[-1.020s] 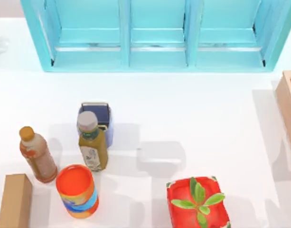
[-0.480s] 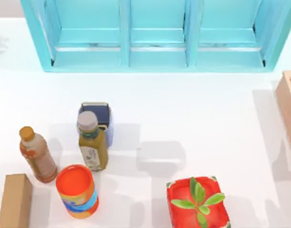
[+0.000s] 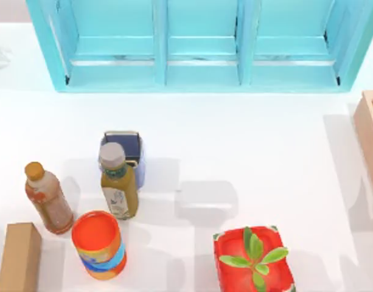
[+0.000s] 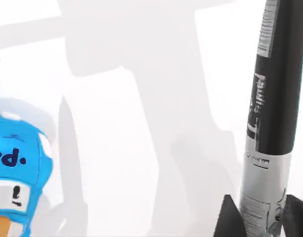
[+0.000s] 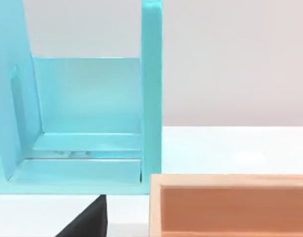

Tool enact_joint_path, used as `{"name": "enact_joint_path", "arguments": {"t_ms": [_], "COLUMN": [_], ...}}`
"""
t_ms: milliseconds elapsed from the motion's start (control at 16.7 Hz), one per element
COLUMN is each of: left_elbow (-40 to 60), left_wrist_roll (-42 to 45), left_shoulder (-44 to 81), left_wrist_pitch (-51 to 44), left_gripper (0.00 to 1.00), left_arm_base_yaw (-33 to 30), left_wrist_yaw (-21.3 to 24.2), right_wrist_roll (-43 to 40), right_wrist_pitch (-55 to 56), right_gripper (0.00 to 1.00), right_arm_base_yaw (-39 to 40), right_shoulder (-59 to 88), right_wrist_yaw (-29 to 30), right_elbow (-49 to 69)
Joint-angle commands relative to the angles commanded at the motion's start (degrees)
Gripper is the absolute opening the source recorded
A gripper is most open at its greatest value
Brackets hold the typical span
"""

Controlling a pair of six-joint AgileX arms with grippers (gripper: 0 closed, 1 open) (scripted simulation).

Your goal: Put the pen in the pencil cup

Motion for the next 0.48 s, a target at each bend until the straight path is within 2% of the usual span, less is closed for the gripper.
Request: {"name": "enact_joint_path", "arguments": {"t_ms": [360, 480], "left_elbow": [-0.07, -0.21], "left_wrist_roll": [0.2, 0.32], "left_shoulder": [-0.02, -0.07], "left_wrist_pitch": [-0.25, 1.33], "left_gripper": [0.0, 0.0], "left_arm_base_yaw": [0.09, -1.04], "left_wrist_yaw": [-0.09, -1.42], "right_wrist_roll": [0.0, 0.0], "right_wrist_pitch": [0.0, 0.0], "right_gripper": [1.0, 1.0], "right_arm_base_yaw": [0.0, 0.0], "right_shoulder": [0.0, 0.0], "right_wrist_yaw": [0.0, 0.0], "right_elbow": [0.0, 0.0]}}
